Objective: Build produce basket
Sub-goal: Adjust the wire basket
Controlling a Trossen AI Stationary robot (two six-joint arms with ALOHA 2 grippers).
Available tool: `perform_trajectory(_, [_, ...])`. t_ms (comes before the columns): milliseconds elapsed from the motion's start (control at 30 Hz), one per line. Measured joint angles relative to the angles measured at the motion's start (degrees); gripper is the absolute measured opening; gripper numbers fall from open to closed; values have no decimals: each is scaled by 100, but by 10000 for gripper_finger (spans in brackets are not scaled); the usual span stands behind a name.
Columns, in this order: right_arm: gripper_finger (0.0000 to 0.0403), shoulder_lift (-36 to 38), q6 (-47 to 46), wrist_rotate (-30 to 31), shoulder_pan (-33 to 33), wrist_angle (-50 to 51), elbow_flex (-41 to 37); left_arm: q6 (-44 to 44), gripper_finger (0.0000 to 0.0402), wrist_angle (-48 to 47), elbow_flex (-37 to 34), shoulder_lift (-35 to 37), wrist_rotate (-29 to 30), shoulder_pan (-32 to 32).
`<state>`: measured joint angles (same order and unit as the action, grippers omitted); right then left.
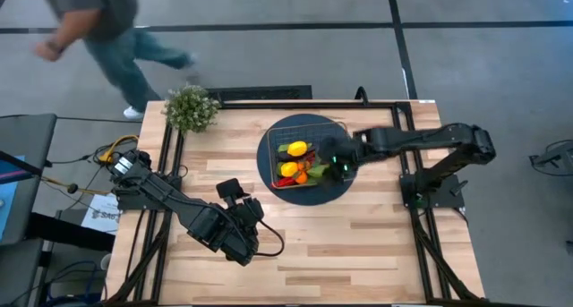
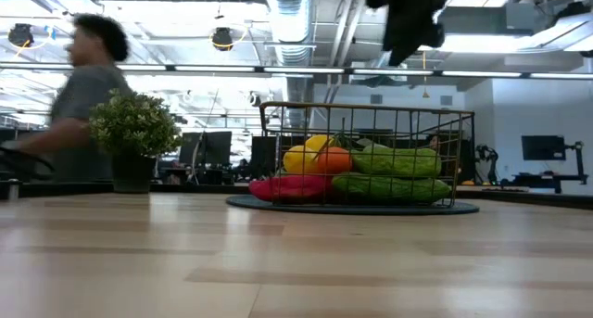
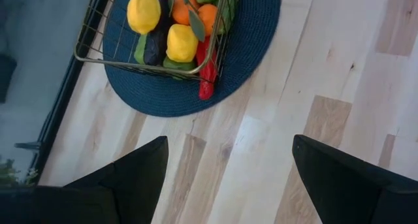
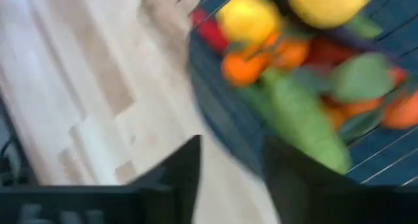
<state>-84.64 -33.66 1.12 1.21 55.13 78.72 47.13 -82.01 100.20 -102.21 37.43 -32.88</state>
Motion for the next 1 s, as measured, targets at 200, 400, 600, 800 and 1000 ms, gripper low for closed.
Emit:
perform_trajectory(200, [15,0,-713,746,1125,12,-20,-103,313,-1,0,0,1,0])
perform_trajectory(400, [5,-6,-1818,1499,2038,11,-20,-199,313,1,0,0,11,-4])
perform_trajectory(600, [3,-534,-2533,1697,2500,-174,-24,-319,313,4,0,0,42,-4])
perform_trajectory(800, [2,-1584,-2380,1168,2472,-628,-28,-345,313,4,0,1,89,-4])
perform_trajectory(1000, [1,-2118,-1554,690,1933,-1016,-28,-345,313,4,0,2,88,-4])
